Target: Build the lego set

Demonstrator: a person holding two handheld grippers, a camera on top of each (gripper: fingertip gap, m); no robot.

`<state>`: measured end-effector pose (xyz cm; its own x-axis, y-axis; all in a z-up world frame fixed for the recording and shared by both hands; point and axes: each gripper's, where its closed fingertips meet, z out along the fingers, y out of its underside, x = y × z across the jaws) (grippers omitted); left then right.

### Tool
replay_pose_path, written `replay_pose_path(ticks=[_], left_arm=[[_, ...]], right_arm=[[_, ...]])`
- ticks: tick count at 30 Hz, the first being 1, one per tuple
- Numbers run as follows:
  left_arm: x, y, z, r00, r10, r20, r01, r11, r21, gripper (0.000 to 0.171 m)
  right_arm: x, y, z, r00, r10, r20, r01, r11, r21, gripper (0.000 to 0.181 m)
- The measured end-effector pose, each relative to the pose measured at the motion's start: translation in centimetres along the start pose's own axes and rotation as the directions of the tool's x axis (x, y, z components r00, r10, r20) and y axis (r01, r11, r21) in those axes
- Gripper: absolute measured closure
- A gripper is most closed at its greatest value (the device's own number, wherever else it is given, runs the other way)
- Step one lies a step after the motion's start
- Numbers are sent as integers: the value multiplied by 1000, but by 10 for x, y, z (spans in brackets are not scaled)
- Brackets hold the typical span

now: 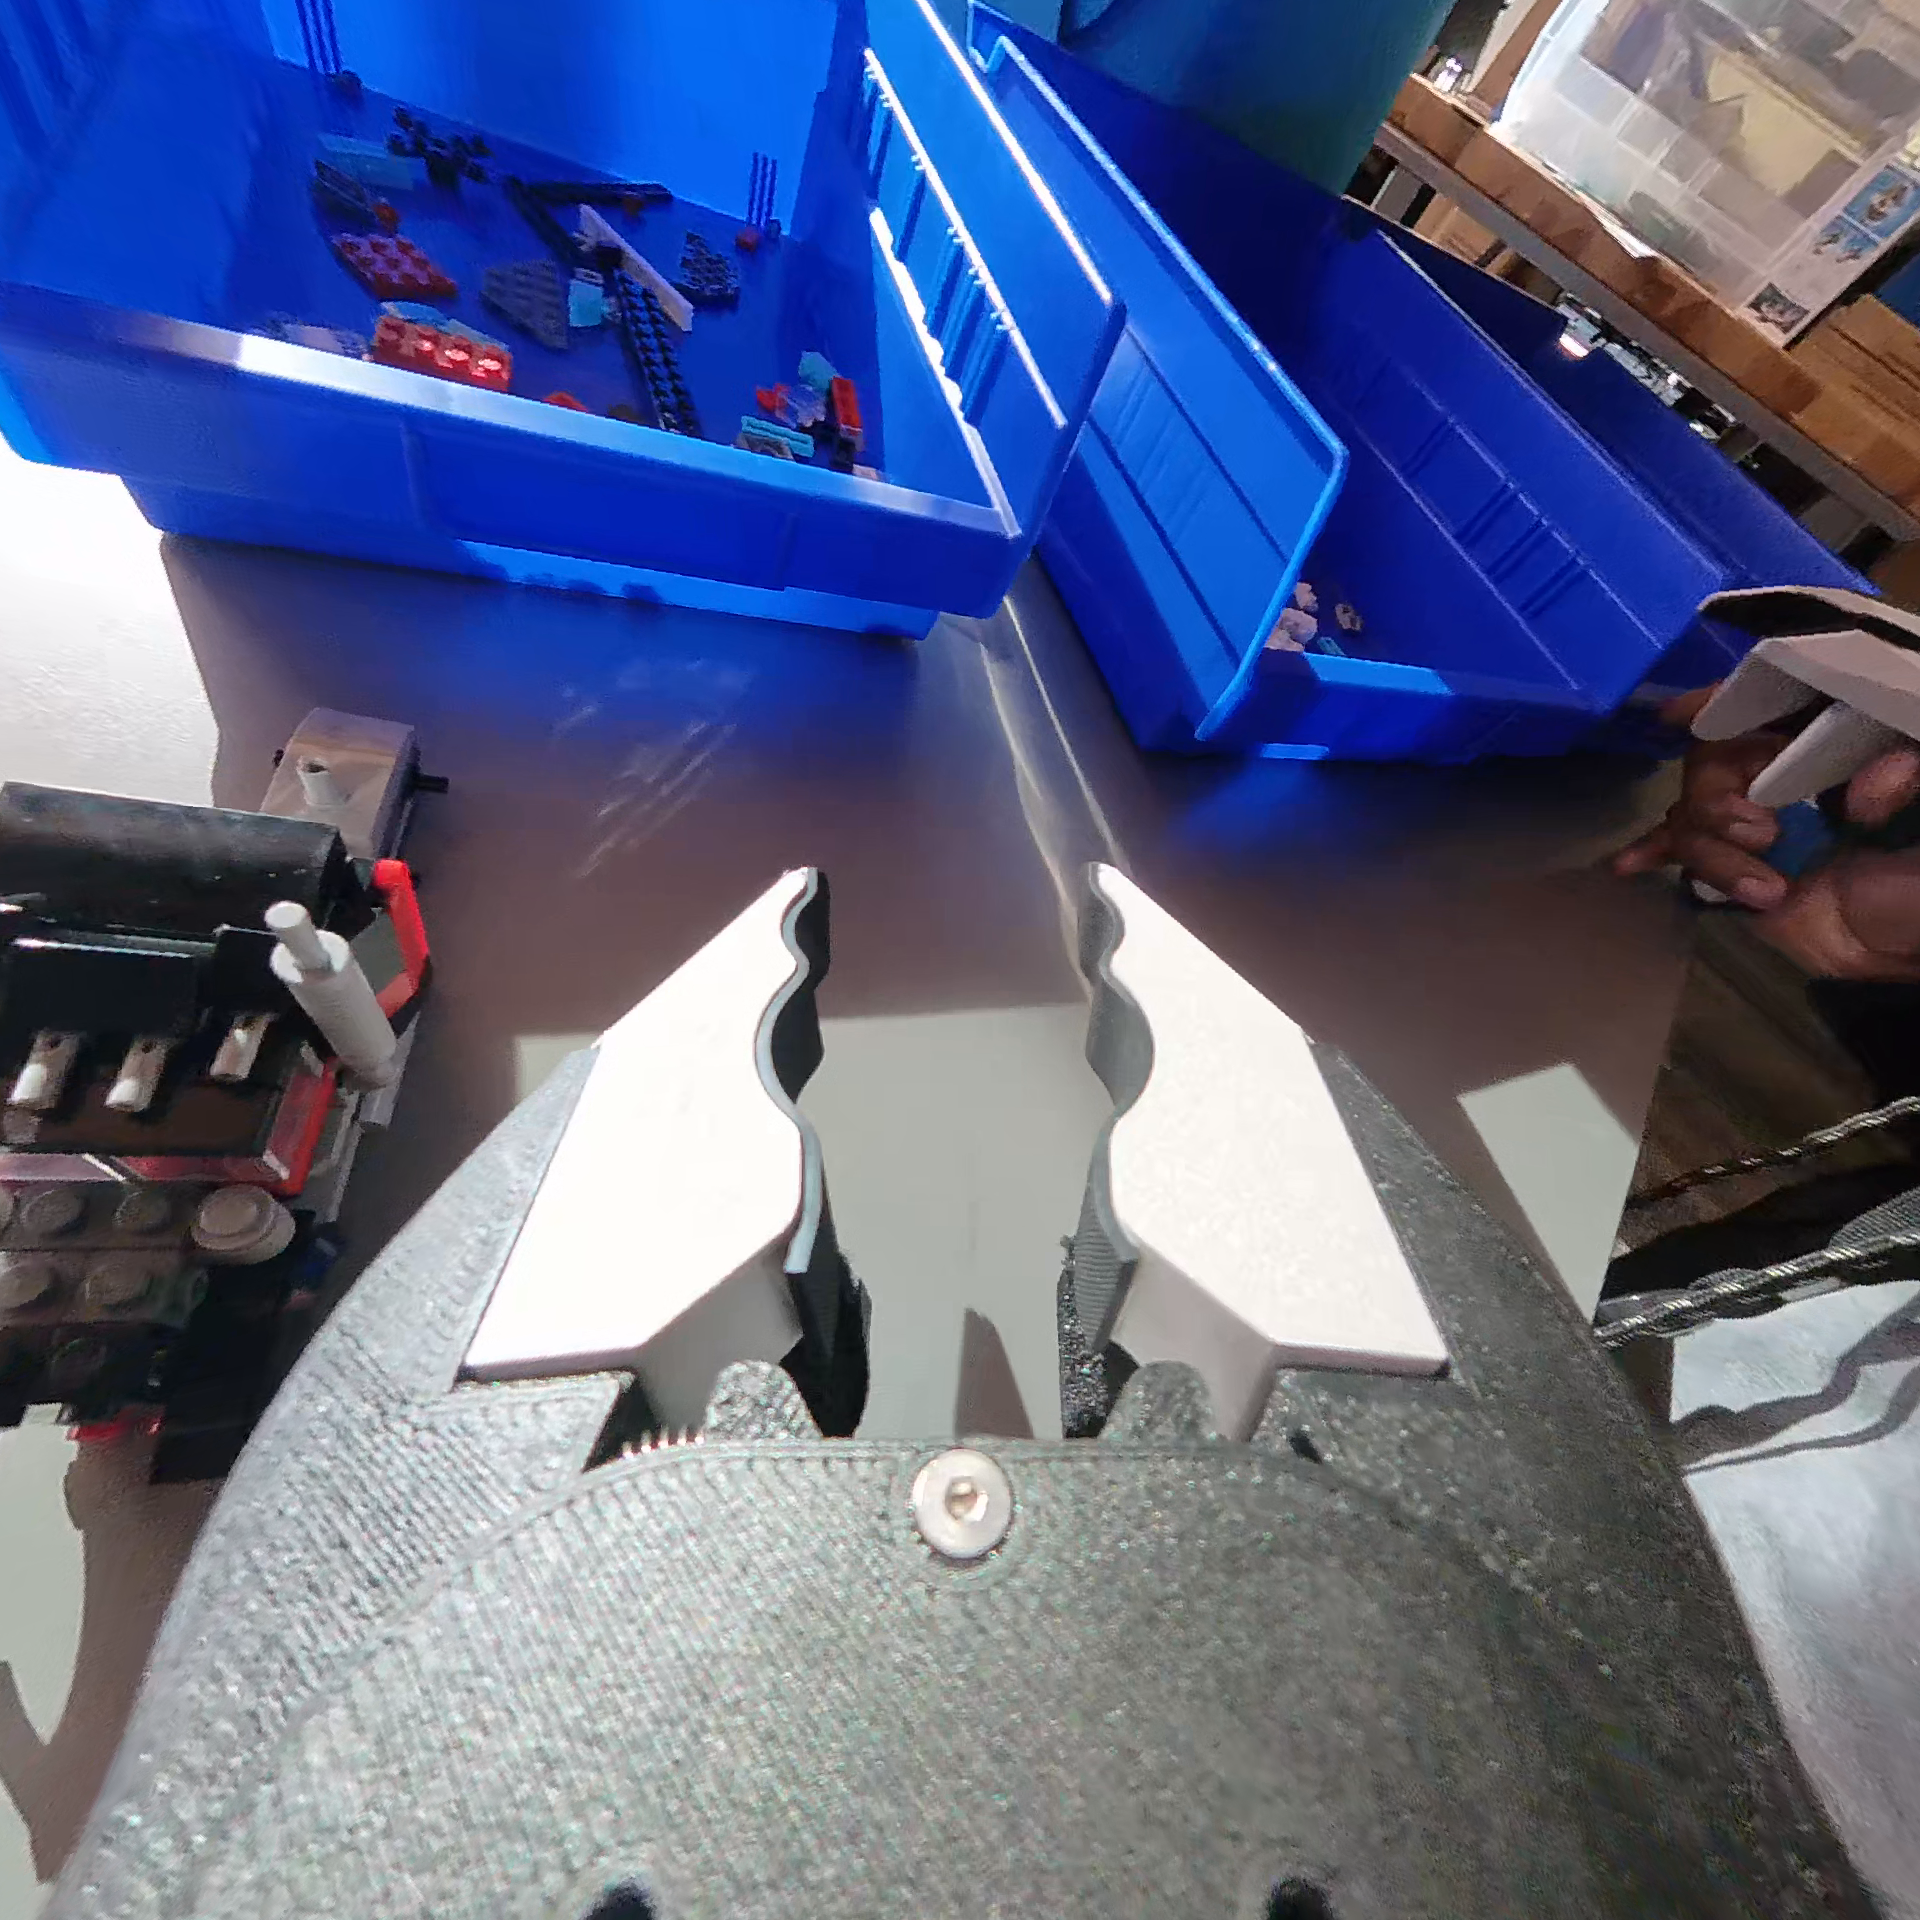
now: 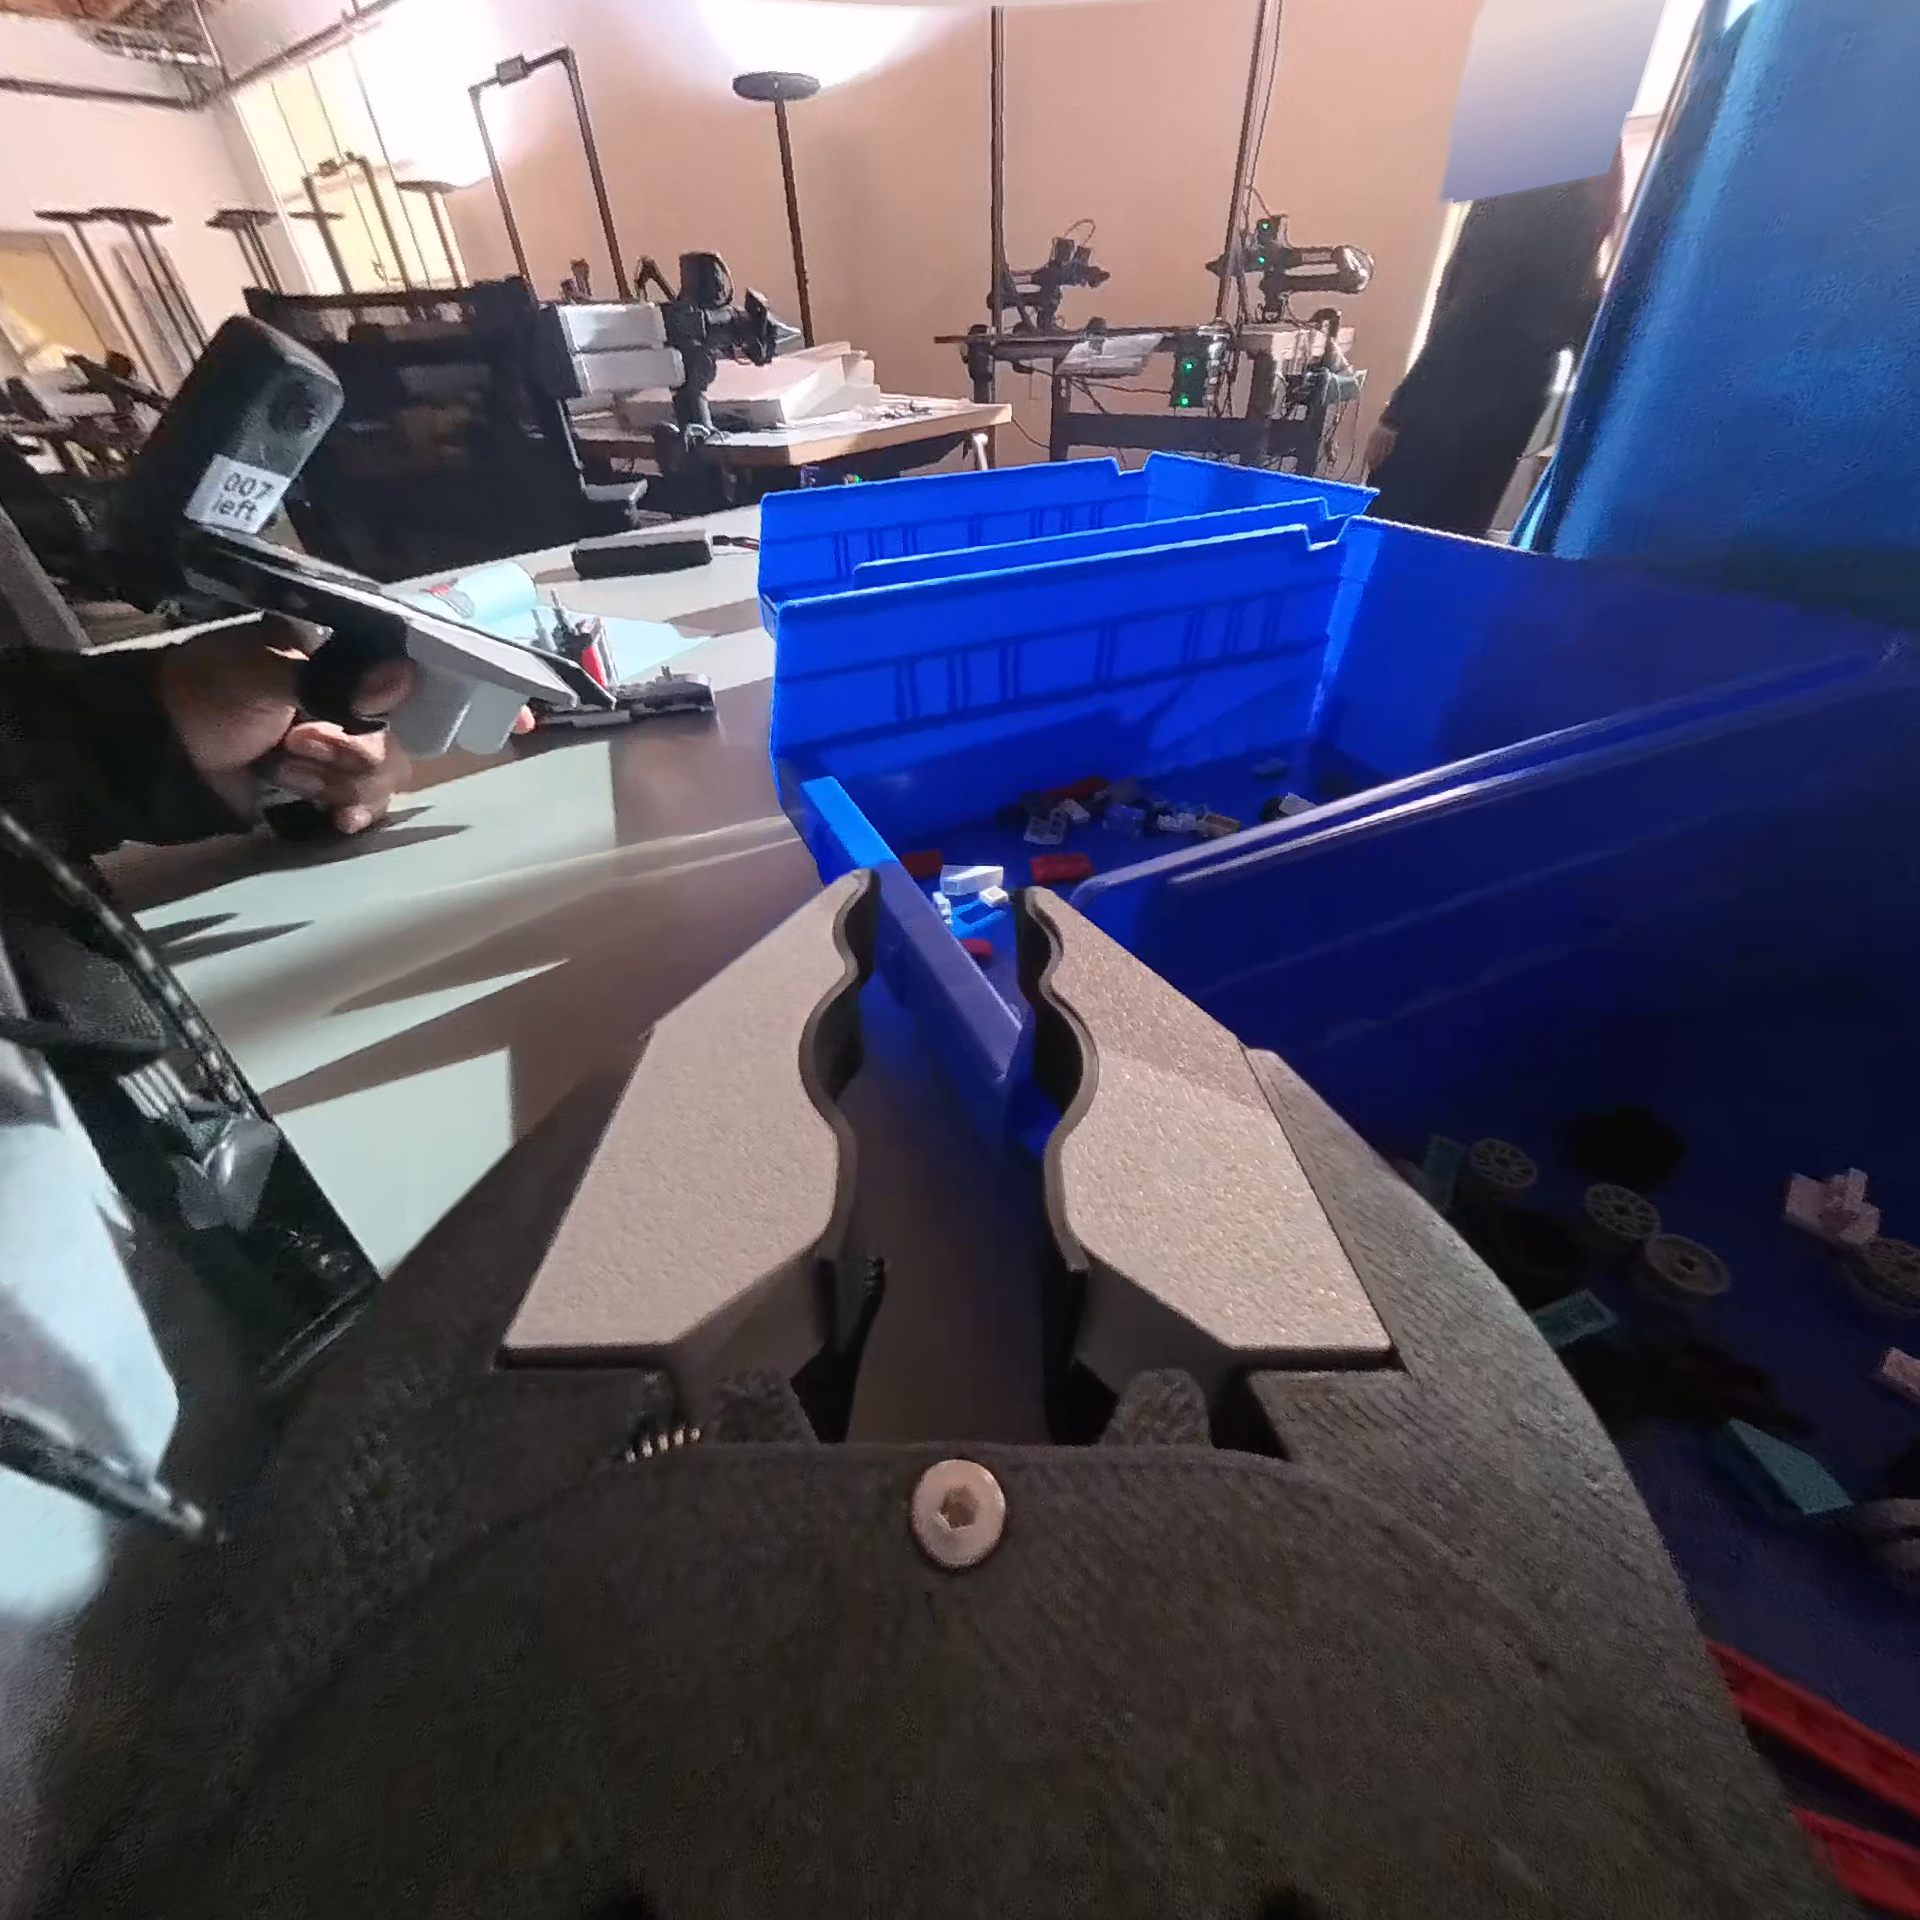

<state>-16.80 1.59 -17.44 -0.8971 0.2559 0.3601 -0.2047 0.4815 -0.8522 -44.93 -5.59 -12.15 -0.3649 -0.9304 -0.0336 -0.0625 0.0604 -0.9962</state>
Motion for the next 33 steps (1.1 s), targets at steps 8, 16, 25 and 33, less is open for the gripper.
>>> replay_pose_path(ticks=[8, 16, 25, 33], left_arm=[[-8, 1, 5, 997, -3, 72, 4, 1000, -18, 125], [-8, 3, 8, 998, -2, 68, 4, 999, -39, 128], [-9, 6, 12, 998, 2, 67, 2, 998, -66, 130], [-10, 4, 10, 998, -9, 68, 12, 999, -50, 130]], right_arm=[[6, -2, -2, 999, 28, -17, -28, 999, 15, 163], [9, -7, -7, 994, 102, 27, -104, 993, 57, 164], [11, -7, -7, 994, 109, 29, -111, 992, 60, 165], [12, -7, -7, 994, 107, 18, -108, 992, 58, 167]])
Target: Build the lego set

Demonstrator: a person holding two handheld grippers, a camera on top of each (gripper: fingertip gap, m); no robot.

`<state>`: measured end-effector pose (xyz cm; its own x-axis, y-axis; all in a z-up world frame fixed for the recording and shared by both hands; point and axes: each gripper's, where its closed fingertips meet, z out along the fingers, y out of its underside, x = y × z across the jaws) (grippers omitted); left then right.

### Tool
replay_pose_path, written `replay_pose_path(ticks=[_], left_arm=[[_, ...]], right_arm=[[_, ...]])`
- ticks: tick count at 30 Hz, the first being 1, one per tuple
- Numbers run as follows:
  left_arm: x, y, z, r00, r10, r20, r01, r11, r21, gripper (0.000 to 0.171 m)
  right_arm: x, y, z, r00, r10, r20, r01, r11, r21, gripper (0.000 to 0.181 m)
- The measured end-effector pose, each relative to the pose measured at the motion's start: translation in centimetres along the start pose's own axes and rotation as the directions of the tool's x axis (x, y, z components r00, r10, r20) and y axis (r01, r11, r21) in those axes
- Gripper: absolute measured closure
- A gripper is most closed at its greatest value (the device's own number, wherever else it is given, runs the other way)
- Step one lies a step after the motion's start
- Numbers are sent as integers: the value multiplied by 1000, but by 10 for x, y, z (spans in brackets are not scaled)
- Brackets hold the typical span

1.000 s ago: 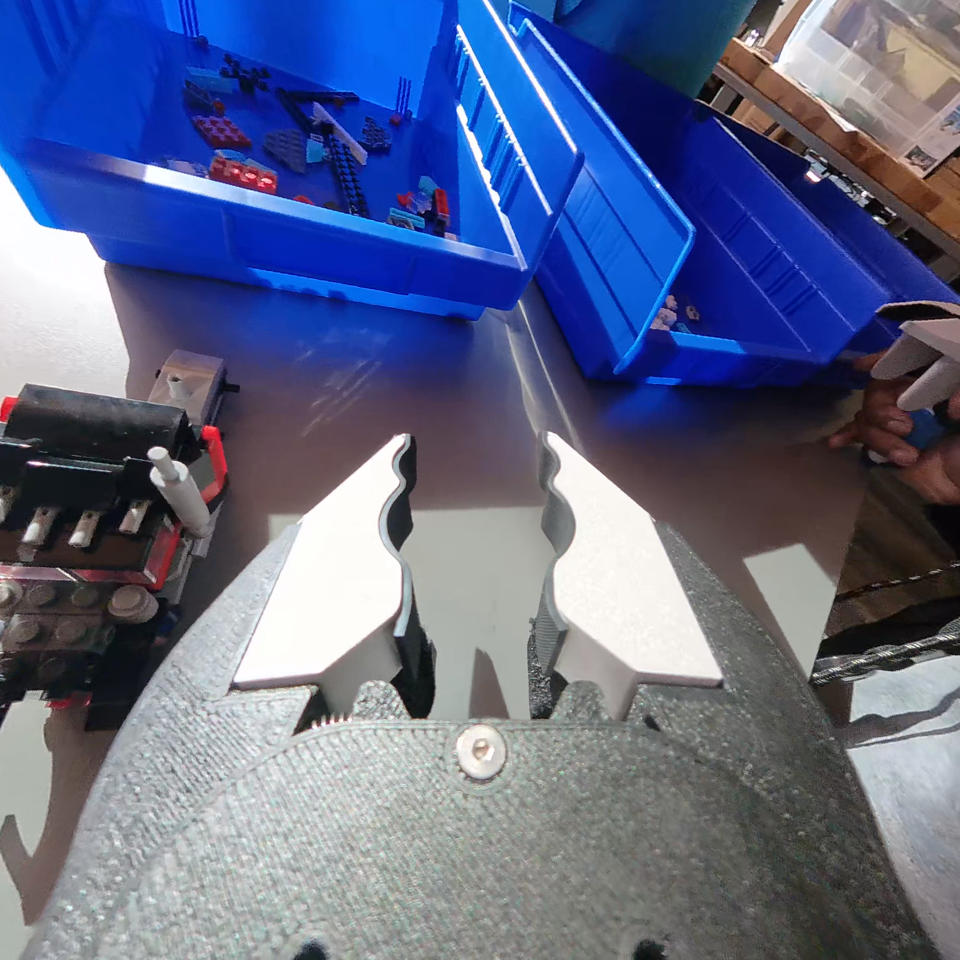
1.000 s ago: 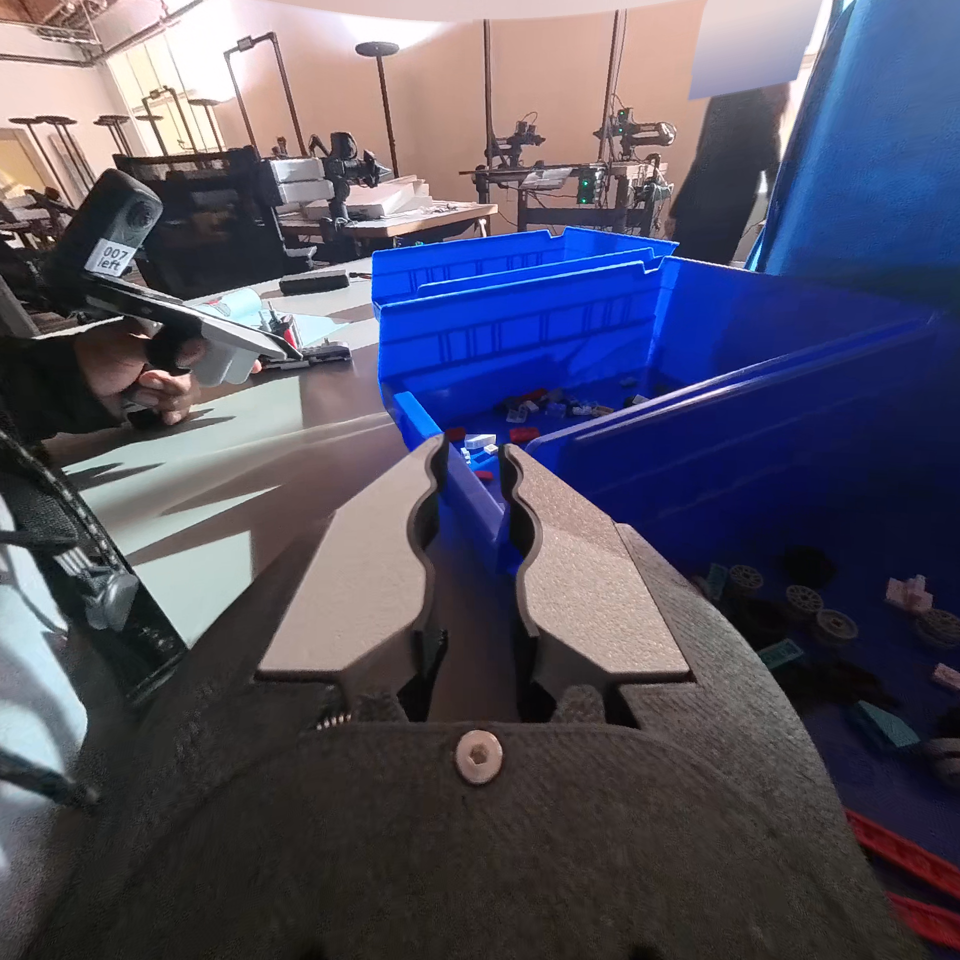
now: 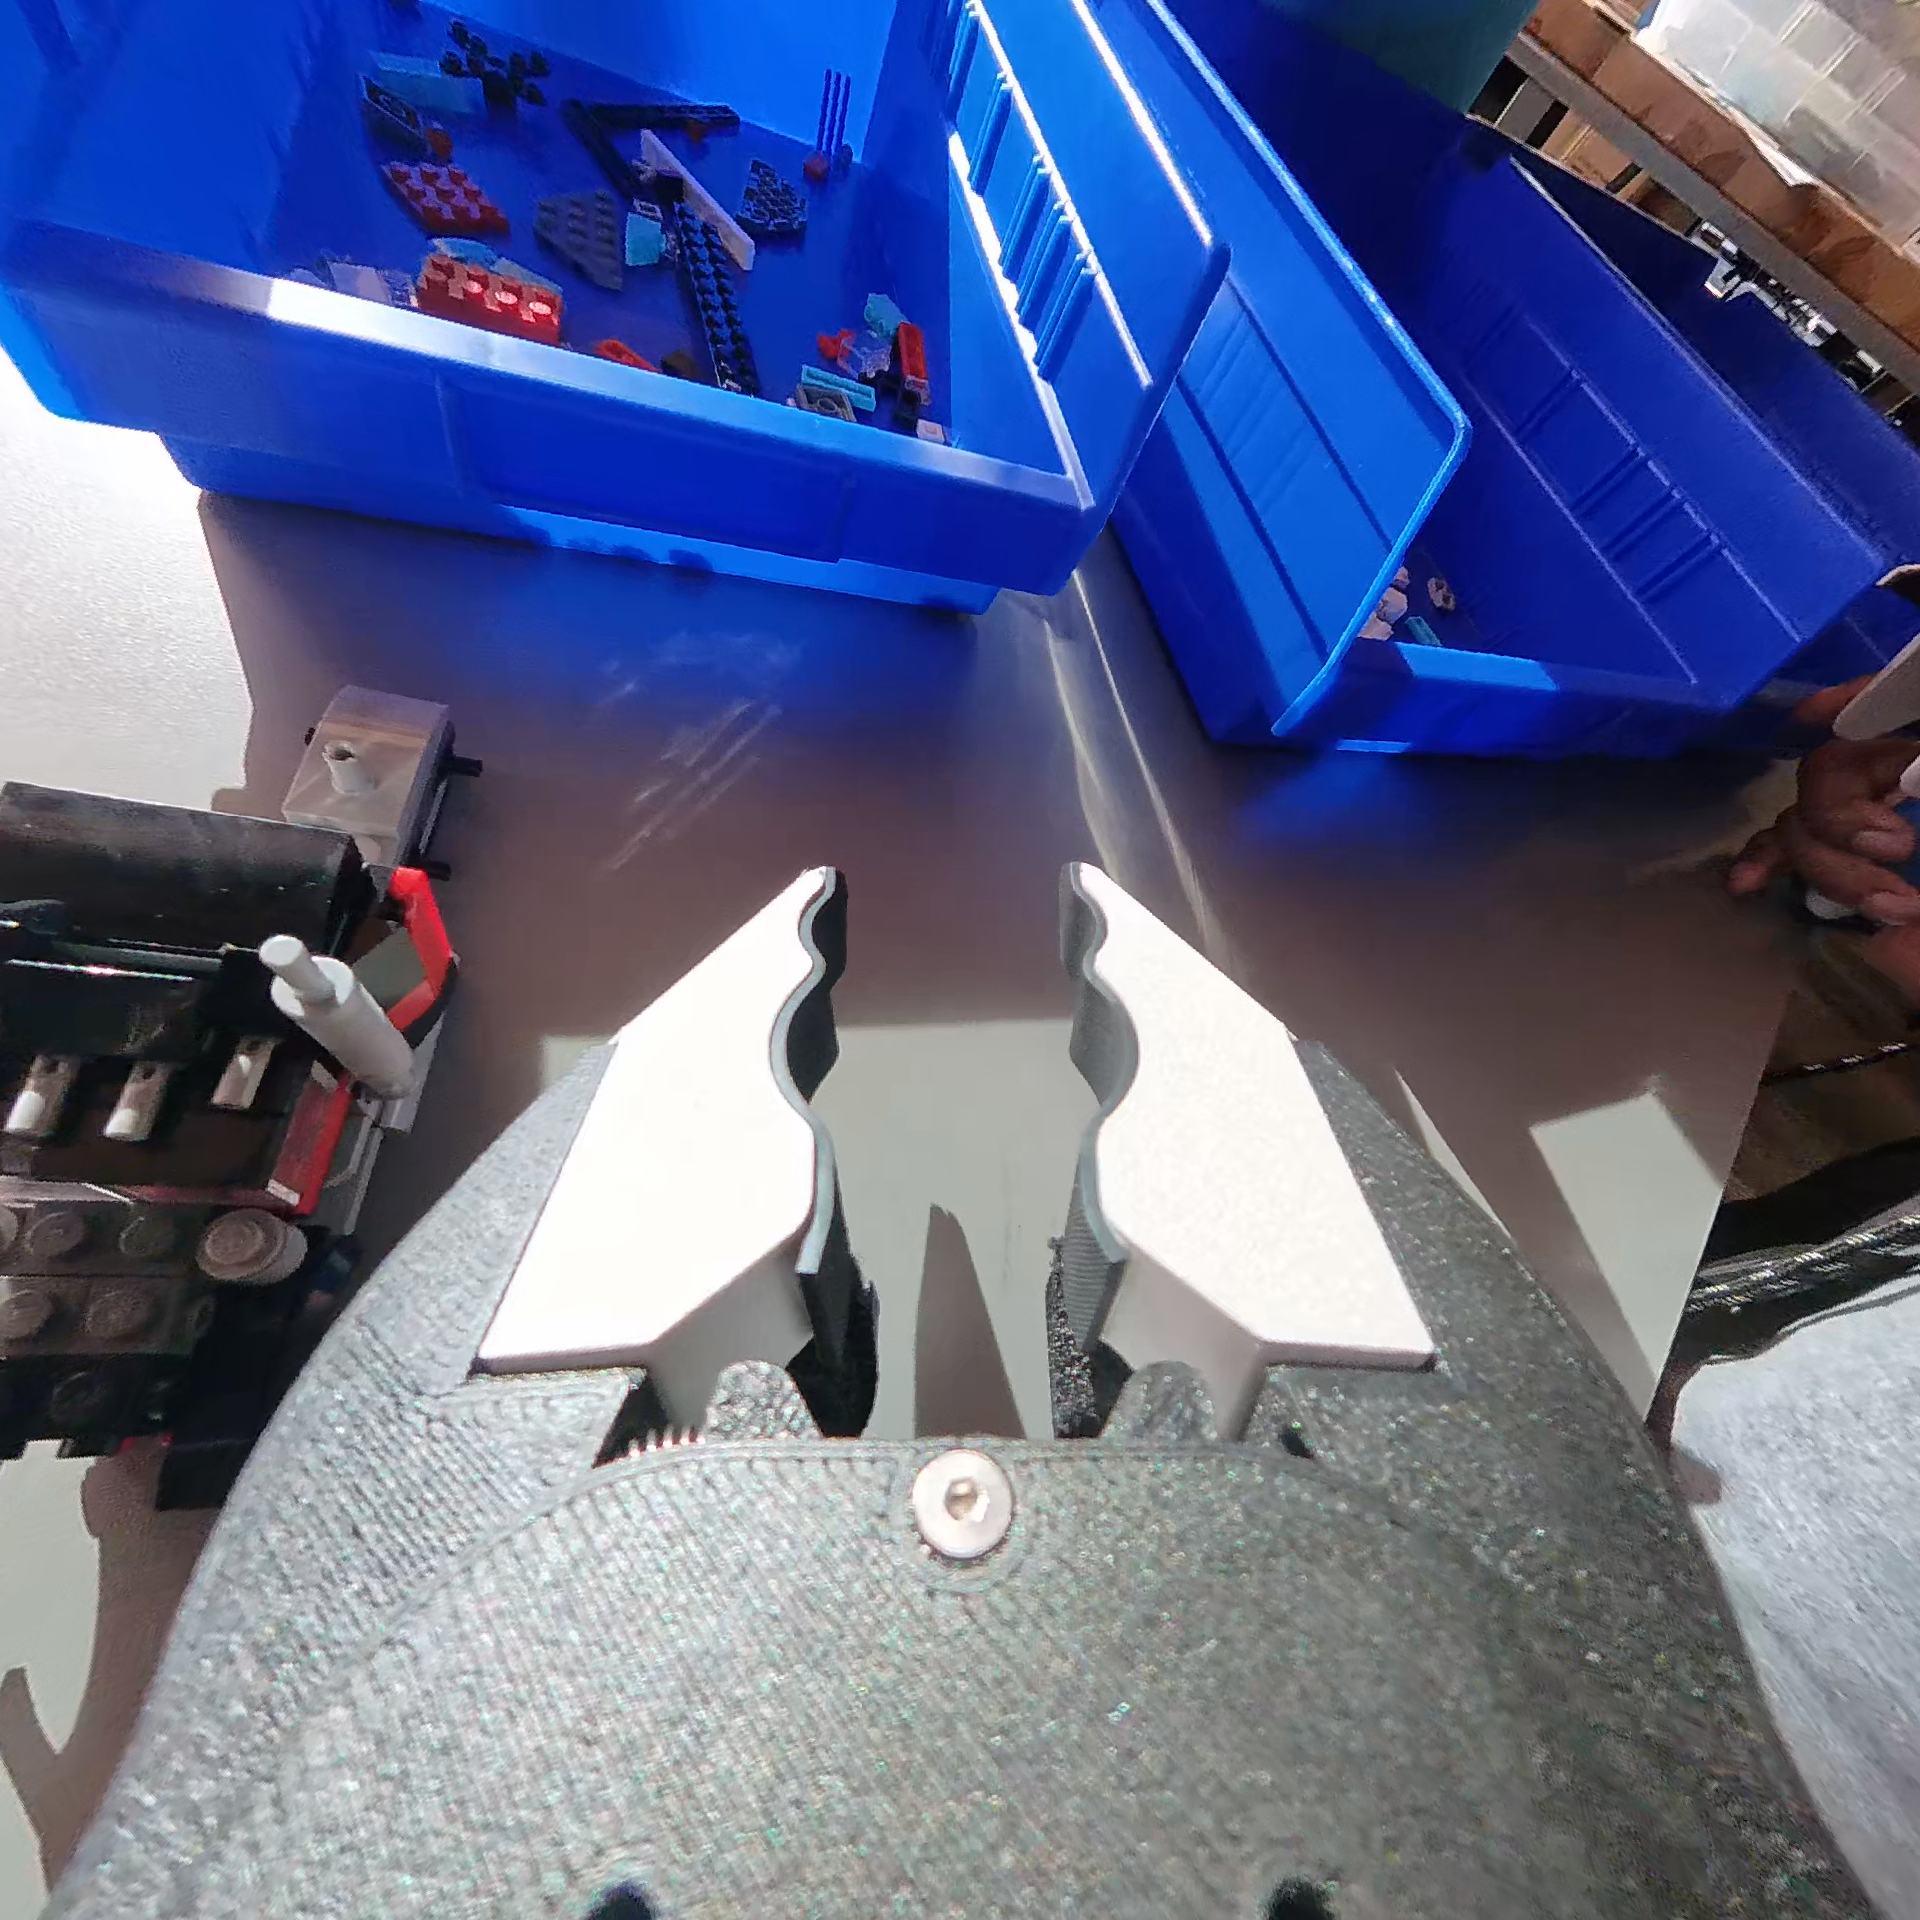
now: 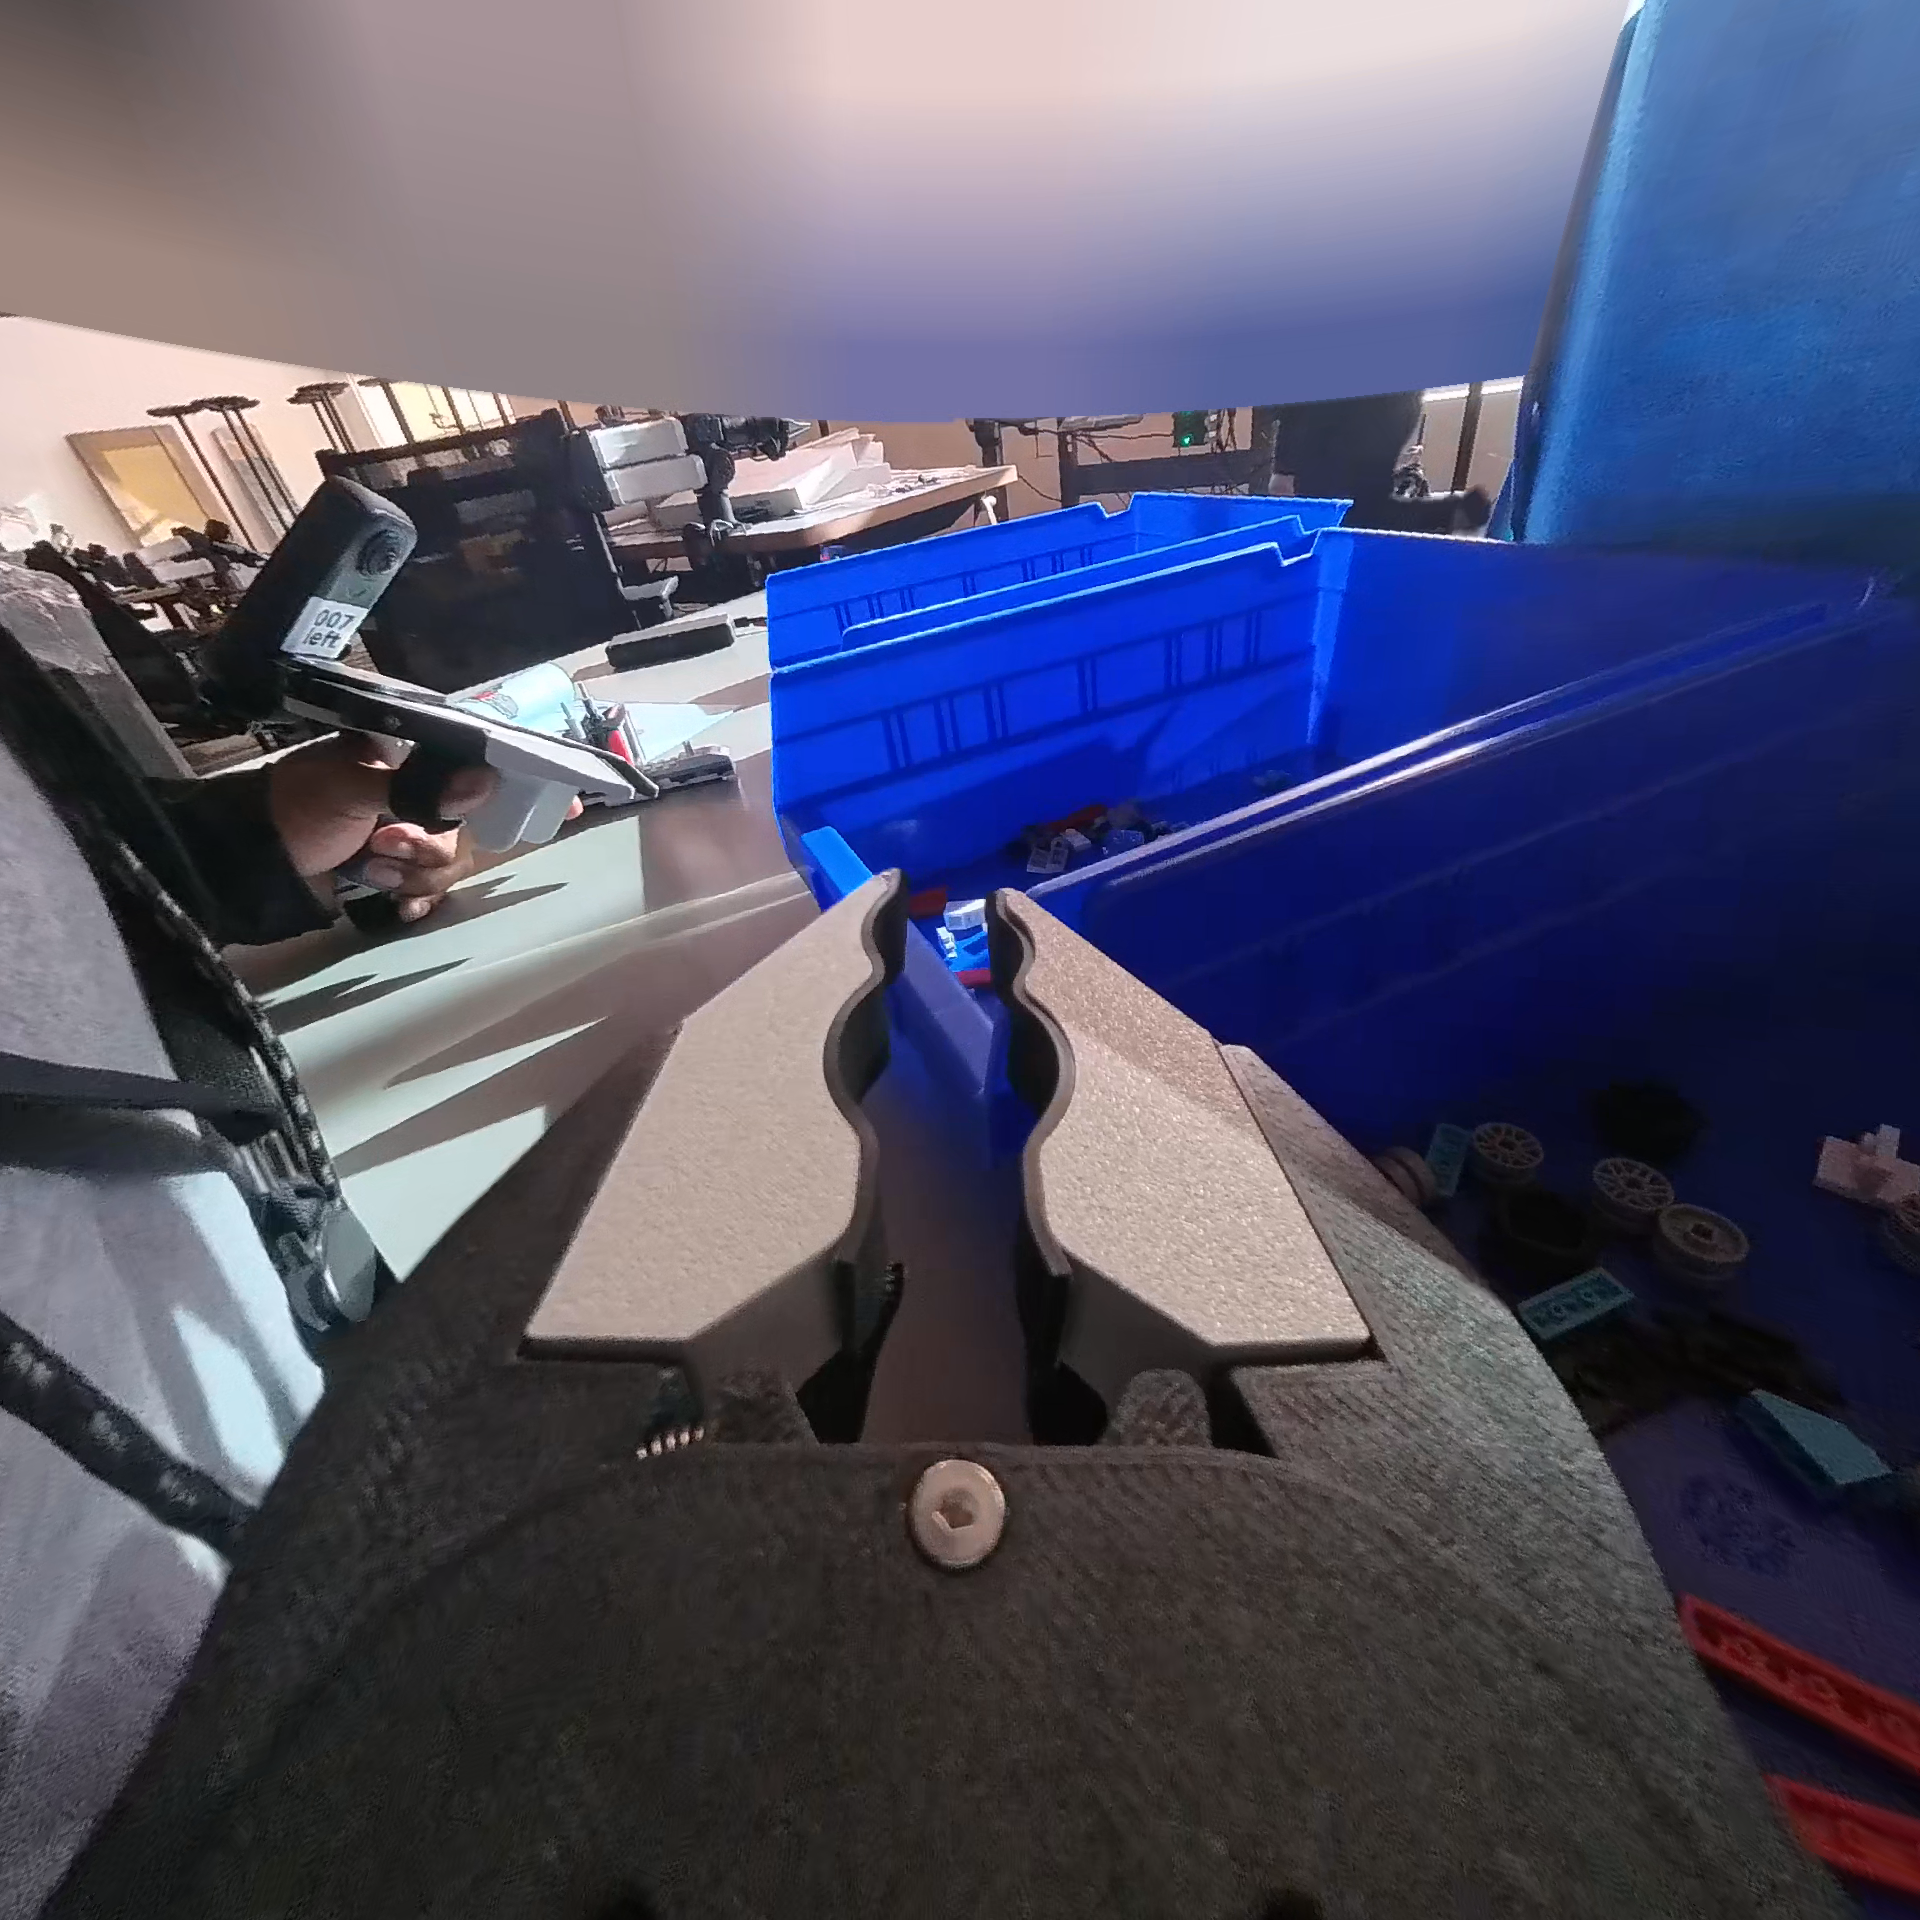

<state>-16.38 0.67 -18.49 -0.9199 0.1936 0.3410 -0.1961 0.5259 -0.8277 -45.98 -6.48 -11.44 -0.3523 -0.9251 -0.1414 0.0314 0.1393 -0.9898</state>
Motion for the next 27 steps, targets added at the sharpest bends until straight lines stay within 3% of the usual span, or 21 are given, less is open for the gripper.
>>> replay_pose_path(ticks=[19, 27], left_arm=[[2, -2, -2, 1000, 2, -12, -2, 1000, 15, 130], [4, -4, -3, 1000, 11, -20, -11, 999, 31, 130]], right_arm=[[1, 1, 2, 989, -106, -107, 105, 994, -13, 168], [-14, -20, 14, 981, -63, -185, 80, 993, 82, 157]])
